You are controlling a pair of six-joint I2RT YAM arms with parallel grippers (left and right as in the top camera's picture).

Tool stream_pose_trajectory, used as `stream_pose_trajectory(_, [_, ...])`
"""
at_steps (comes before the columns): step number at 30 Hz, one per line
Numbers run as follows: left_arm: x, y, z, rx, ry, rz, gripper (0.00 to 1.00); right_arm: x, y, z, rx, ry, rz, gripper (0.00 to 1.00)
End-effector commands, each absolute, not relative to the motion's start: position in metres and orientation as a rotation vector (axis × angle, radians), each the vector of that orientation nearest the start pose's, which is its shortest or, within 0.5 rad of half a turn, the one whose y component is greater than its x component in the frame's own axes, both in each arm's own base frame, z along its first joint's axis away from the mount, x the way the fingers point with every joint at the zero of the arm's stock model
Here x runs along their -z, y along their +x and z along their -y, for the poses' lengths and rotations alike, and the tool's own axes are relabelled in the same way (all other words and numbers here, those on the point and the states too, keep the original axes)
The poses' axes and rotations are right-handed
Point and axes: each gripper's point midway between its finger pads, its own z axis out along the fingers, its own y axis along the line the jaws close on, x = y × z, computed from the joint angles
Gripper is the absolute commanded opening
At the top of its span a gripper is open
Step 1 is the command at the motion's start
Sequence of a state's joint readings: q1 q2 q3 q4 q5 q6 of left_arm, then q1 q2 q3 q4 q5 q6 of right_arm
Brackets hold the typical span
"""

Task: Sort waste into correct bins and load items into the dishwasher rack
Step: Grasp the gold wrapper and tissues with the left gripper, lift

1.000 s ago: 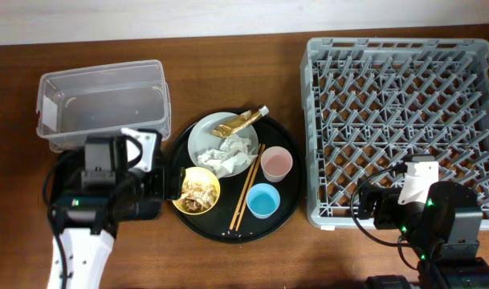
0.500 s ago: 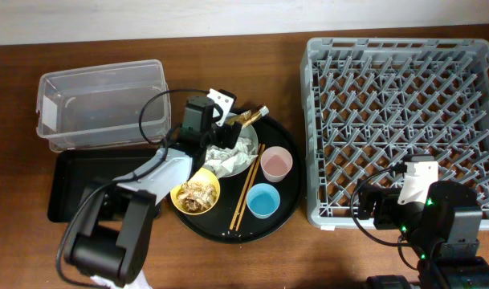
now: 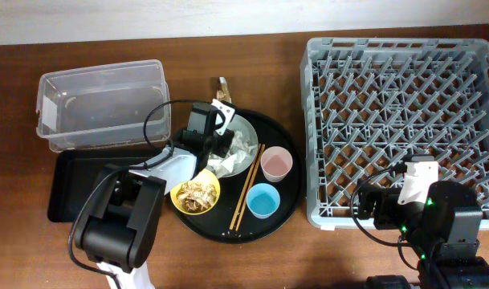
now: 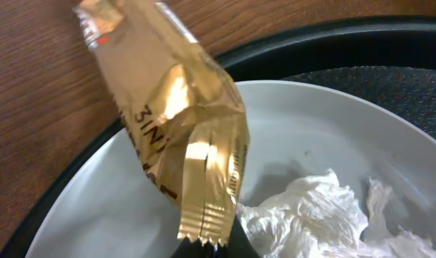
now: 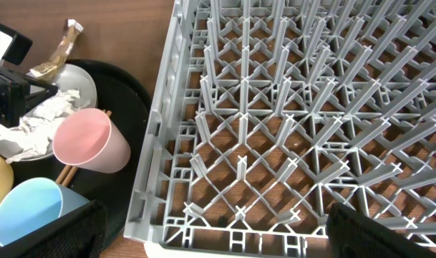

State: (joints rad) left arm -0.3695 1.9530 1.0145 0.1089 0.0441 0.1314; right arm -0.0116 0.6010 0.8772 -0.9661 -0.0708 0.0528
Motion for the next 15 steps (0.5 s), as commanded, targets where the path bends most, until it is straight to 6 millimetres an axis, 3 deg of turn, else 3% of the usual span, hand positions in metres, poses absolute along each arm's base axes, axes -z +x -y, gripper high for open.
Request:
stream_pose_trajectory(1, [-0.054, 0.454, 0.177, 0.121, 0.584, -2.242, 0.0, -0.239, 0.211, -0.011, -0.113, 0.035, -2.24, 0.99])
stream_pose_trajectory(5, [-0.141, 0.447, 0.148, 0.068, 0.456, -2.153, 0.0, -0.239, 0.211, -0.011, -0.113, 0.035, -2.239, 0.99])
stream_pose_trajectory(8, [-0.163, 0.441, 0.123, 0.055, 0.378, -2.157, 0.0, -0.239, 0.211, -0.011, -0.113, 0.035, -2.24, 0.99])
stream_pose_trajectory(10, [-0.188, 0.445, 0.093, 0.045, 0.258, -2.113, 0.0, -0.239, 0.211, -0.011, -0.113, 0.035, -2.24, 0.99])
stream_pose_trajectory(12, [-0.215, 0.448, 0.041, -0.013, 0.058, -2.065, 0.0, -0.239, 0.211, -0.011, -0.113, 0.035, -2.24, 0.99])
stream_pose_trajectory(13, [-0.219, 0.448, 0.001, -0.043, -0.125, -2.051, 0.0, -0.239, 0.211, -0.011, -0.113, 0.035, -2.24, 0.99])
stream_pose_trajectory(15, [-0.206, 0.449, -0.04, 0.008, -0.408, -2.044, 0.0, -0.239, 0.211, -0.011, -0.113, 0.035, -2.239, 0.99])
